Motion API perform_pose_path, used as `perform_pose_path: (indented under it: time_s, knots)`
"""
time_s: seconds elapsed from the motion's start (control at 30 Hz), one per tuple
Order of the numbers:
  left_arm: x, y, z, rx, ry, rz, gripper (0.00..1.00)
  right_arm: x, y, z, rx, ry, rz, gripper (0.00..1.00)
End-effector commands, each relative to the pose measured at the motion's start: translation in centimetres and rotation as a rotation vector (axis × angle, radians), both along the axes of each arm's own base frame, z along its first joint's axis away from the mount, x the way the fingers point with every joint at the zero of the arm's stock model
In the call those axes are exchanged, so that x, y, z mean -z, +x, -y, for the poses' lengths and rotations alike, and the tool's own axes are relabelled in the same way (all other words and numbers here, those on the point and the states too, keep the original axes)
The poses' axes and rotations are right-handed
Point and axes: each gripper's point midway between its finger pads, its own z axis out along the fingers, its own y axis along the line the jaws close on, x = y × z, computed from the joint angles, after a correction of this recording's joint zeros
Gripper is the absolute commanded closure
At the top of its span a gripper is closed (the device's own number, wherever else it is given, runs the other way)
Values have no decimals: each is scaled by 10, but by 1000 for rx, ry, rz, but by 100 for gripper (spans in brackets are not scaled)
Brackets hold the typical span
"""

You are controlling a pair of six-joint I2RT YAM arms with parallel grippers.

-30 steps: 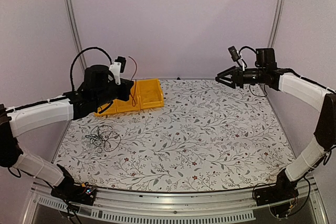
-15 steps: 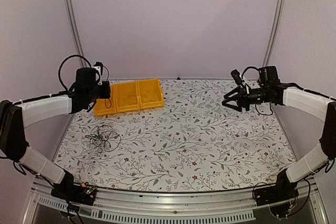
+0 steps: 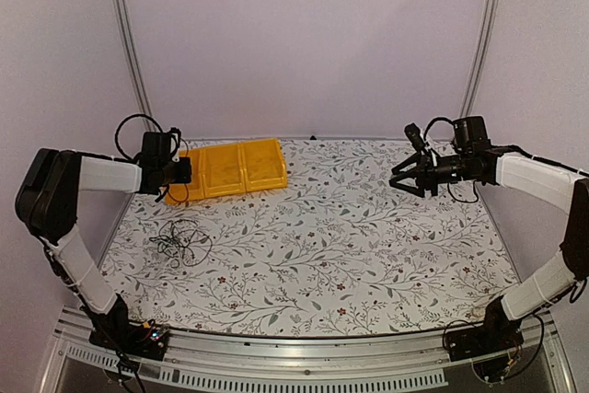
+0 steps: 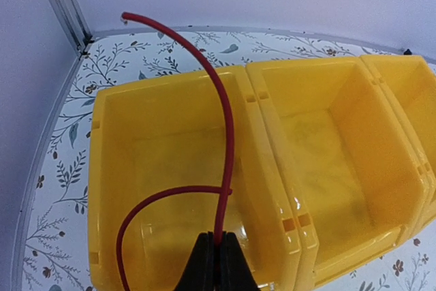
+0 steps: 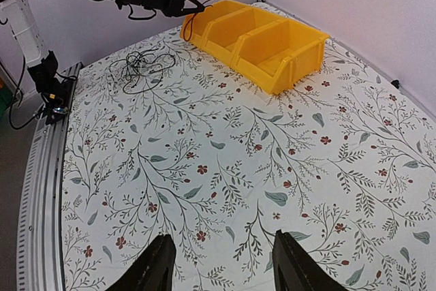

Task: Untangle the cables

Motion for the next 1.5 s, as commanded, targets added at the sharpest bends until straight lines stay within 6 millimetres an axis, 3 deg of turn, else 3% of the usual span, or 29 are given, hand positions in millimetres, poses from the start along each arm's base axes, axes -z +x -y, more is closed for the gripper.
perform_pose_path:
  time_s: [0.0, 0.3, 0.47, 0.73, 0.87, 1.13, 1.27, 1.47]
  knots:
    - [-15, 23, 6, 60, -45, 74, 100, -5, -3, -2, -23, 6, 16, 48]
    - [-69, 46, 11, 79, -36, 171, 100, 0, -1, -2, -23, 0, 7, 48]
    - [-43, 46, 12, 80, -43, 119, 100, 3, -1, -2, -26, -4, -2, 49]
    - [-8, 15, 17, 40, -65, 29, 100, 8, -3, -5, -44, -12, -20, 50]
    - [8, 1, 10, 15, -45, -31, 100, 12, -4, -9, -57, -33, -29, 50]
    - [15, -4, 12, -22, -138, -119, 96, 20, -8, -19, -85, -76, -21, 51]
    - [17, -12, 25, 2, -240, -138, 95, 20, -9, -20, -86, -87, -13, 51]
    - [30, -17, 26, -3, -242, -224, 90, 22, -12, -25, -105, -102, -16, 51]
